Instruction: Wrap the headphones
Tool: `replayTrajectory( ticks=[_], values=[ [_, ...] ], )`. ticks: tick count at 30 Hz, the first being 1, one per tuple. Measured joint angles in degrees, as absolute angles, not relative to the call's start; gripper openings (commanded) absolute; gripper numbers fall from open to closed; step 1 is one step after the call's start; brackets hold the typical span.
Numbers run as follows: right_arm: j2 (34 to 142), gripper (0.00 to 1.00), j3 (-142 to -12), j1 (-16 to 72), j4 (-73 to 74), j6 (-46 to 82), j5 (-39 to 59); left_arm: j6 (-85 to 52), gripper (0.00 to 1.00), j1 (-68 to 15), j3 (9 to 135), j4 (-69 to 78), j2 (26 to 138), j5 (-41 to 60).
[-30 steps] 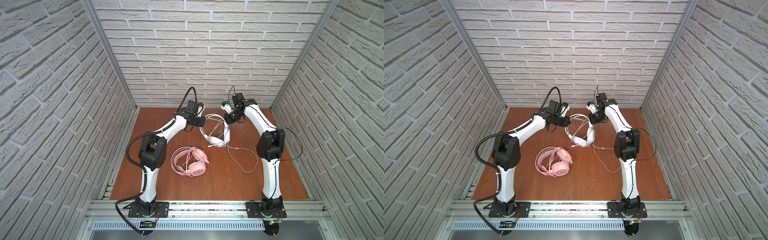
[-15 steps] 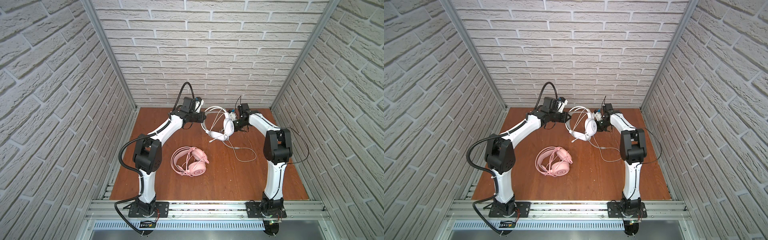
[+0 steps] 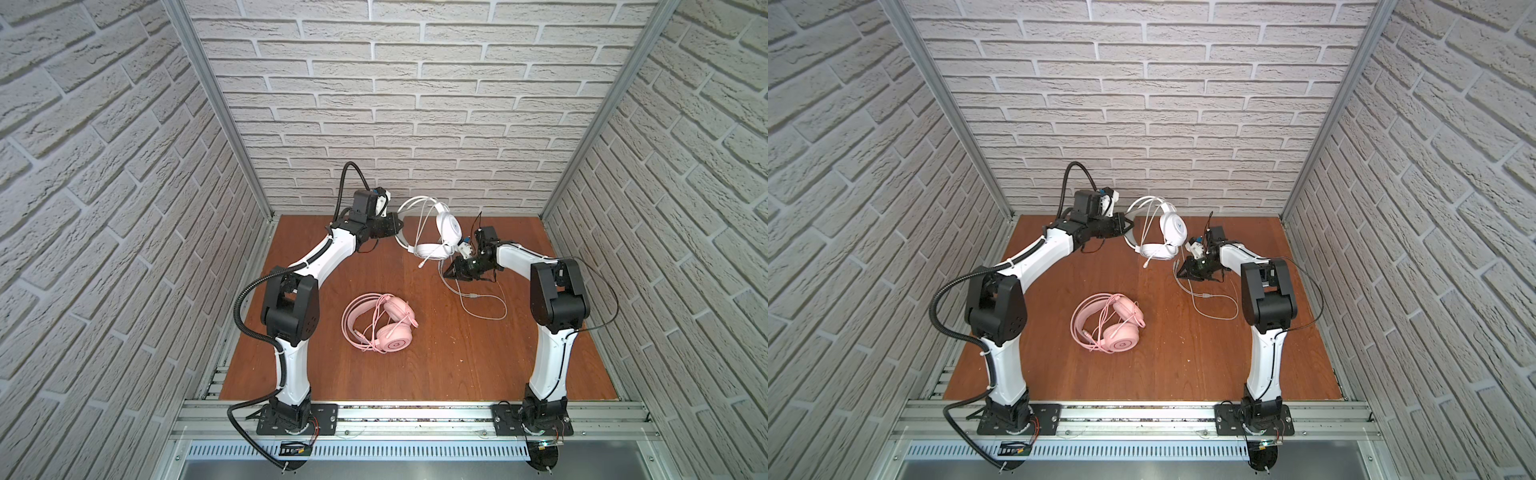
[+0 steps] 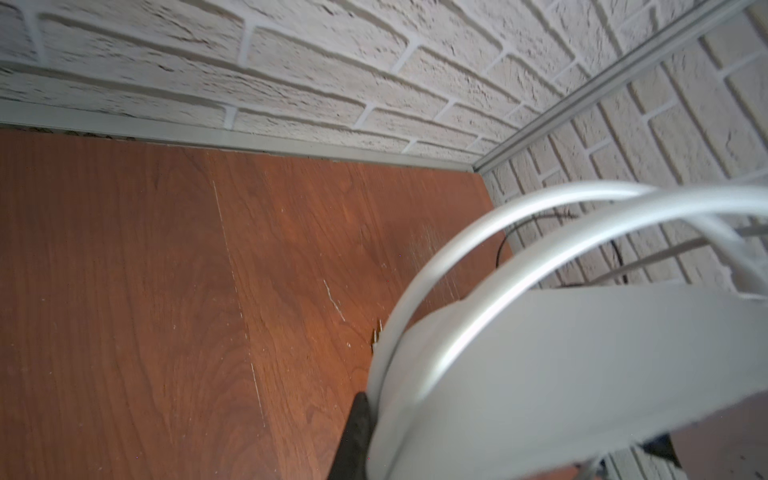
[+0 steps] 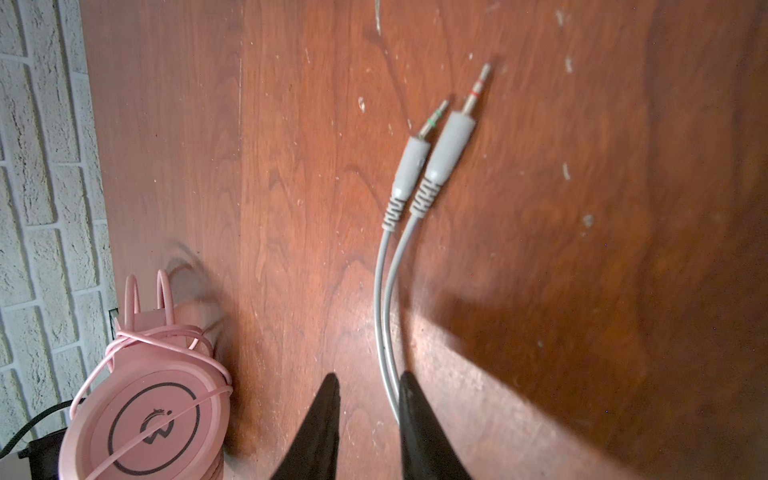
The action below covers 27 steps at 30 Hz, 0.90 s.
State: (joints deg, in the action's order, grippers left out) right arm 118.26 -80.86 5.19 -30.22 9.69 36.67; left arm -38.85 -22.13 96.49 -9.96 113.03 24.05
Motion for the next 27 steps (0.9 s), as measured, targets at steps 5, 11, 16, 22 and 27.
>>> replayTrajectory(
  ticks=[5, 11, 16, 22, 27],
  values=[
    [115.79, 0.25, -76.27, 6.26, -27.49, 11.00, 37.10, -44.07, 0.00, -21.02, 95.24, -6.07, 113.03, 22.50],
    [115.70, 0.22, -73.03, 8.60, -25.82, 11.86, 37.17, -48.10, 0.00, -20.84, 95.24, -2.57, 113.03, 20.60],
    [114.61, 0.20, -71.16, 9.91, -25.04, 12.25, 37.06, -49.76, 0.00, -20.91, 95.31, -1.76, 113.06, 18.74],
    [110.83, 0.19, -68.38, 10.31, -24.62, 12.29, 36.67, -51.11, 0.00, -20.88, 95.31, -1.72, 113.10, 14.61],
    [109.08, 0.18, -65.67, 10.35, -24.56, 12.29, 35.97, -51.22, 0.00, -20.86, 95.31, -1.72, 113.10, 10.46]
  ],
)
